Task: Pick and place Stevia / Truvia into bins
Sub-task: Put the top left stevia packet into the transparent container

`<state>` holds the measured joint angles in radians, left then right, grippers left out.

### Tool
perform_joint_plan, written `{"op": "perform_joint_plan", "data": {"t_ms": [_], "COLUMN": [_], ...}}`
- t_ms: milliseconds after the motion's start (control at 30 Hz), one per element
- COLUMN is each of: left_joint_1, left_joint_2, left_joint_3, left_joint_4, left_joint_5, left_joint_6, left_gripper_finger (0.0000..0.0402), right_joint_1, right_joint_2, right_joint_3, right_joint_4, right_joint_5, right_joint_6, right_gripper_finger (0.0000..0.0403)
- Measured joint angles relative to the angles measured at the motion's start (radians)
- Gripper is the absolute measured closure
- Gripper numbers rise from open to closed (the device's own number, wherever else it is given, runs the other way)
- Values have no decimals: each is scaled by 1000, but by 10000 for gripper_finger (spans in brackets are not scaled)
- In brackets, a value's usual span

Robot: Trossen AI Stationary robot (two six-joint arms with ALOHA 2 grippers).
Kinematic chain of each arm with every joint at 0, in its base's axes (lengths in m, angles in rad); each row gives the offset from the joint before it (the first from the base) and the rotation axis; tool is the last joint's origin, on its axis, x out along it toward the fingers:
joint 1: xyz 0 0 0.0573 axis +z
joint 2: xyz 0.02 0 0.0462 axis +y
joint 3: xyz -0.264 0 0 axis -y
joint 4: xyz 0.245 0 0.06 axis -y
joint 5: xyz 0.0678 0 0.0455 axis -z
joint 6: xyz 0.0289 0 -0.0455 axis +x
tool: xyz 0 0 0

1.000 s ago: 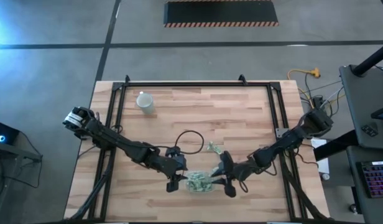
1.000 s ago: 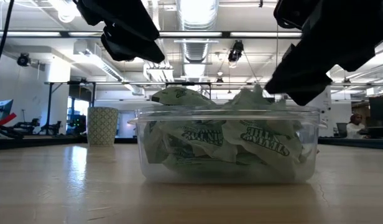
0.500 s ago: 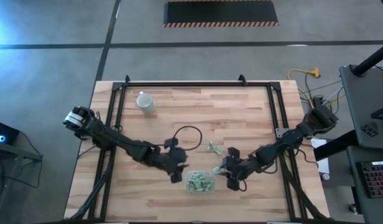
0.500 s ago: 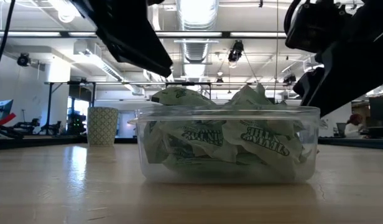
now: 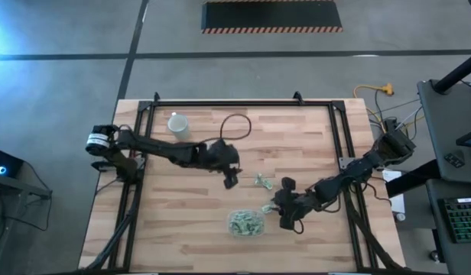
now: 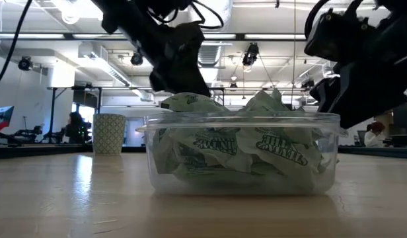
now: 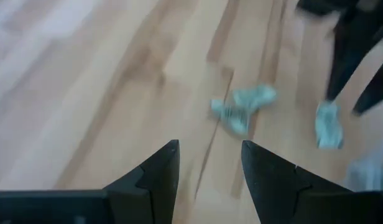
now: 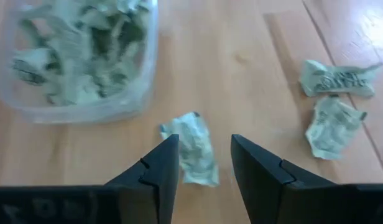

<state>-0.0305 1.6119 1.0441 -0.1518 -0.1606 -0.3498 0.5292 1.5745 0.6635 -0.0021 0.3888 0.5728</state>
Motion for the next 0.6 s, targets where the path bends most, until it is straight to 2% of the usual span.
{"op": "perform_joint_plan", "data": {"t_ms": [233,600], "left_joint_1": [44,52], "left_joint_2": [0,39], "left_joint_3": [12,22], "left_joint_4": [141,173], "left_joint_5": [74,100], "left_joint_6": [98,410], "left_gripper_finger": [245,245], "right_joint_1": [-22,-21], "right_joint_2": [77,125], "right_joint_3": [-5,4], "right_joint_4": [47,50], "right_joint_5": [-105,-95], "right_joint_6": [0,121], "right_gripper_finger": [248,244]}}
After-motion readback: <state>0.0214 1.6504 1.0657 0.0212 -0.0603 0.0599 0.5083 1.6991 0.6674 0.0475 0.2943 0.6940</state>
